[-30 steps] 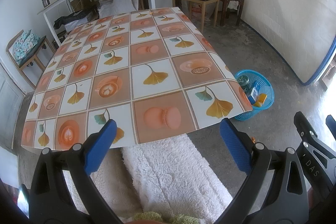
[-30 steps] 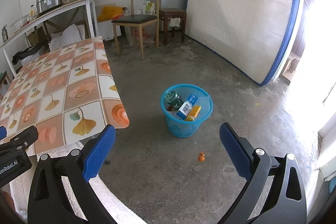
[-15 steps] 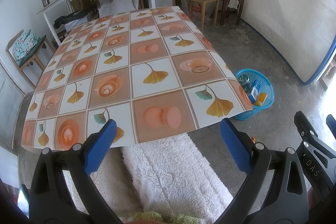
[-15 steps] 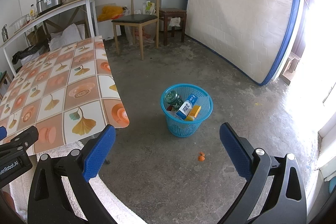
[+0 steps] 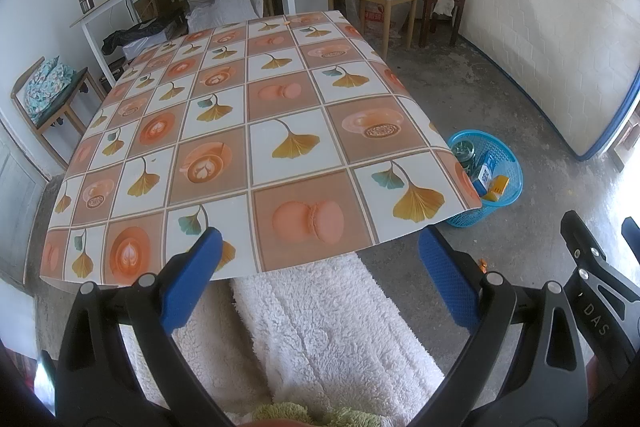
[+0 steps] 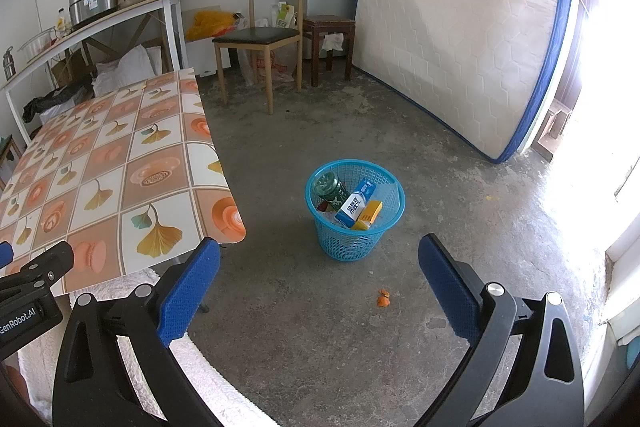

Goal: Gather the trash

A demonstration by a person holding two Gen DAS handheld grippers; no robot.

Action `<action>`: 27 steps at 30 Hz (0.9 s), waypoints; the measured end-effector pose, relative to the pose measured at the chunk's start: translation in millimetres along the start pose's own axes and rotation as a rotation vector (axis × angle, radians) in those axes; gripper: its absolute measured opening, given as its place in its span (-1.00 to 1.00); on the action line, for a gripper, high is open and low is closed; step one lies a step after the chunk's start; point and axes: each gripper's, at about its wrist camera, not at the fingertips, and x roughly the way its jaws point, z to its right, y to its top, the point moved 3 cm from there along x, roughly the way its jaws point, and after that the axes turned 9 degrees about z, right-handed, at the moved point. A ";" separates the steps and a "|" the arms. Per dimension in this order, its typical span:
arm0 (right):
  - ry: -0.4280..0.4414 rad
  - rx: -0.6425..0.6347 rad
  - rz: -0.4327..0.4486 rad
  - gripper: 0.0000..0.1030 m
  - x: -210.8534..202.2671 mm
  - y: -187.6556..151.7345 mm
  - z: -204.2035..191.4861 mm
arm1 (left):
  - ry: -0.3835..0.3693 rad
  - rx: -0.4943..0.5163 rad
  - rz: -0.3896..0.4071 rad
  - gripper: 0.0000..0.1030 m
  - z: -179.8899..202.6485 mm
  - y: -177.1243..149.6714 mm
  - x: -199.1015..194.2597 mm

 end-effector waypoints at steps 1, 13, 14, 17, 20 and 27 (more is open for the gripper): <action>0.000 0.000 0.000 0.88 0.0 0.1 0.1 | 0.000 0.000 0.000 0.84 1.0 -0.4 -0.3; 0.000 -0.001 0.001 0.88 0.2 -0.4 -0.7 | -0.001 0.000 -0.001 0.83 0.4 -0.3 0.0; -0.001 -0.001 0.001 0.88 0.3 -0.8 -1.2 | -0.001 0.000 -0.001 0.83 0.1 -0.2 0.2; 0.000 0.000 0.001 0.88 0.3 -0.9 -1.3 | 0.000 -0.001 0.000 0.84 -0.1 0.0 0.2; 0.000 -0.001 0.001 0.88 0.3 -1.0 -1.5 | 0.000 -0.001 -0.001 0.84 0.3 -0.1 0.1; 0.000 -0.003 0.002 0.88 -0.7 -0.7 -1.6 | -0.002 -0.001 -0.001 0.84 -0.1 0.2 0.1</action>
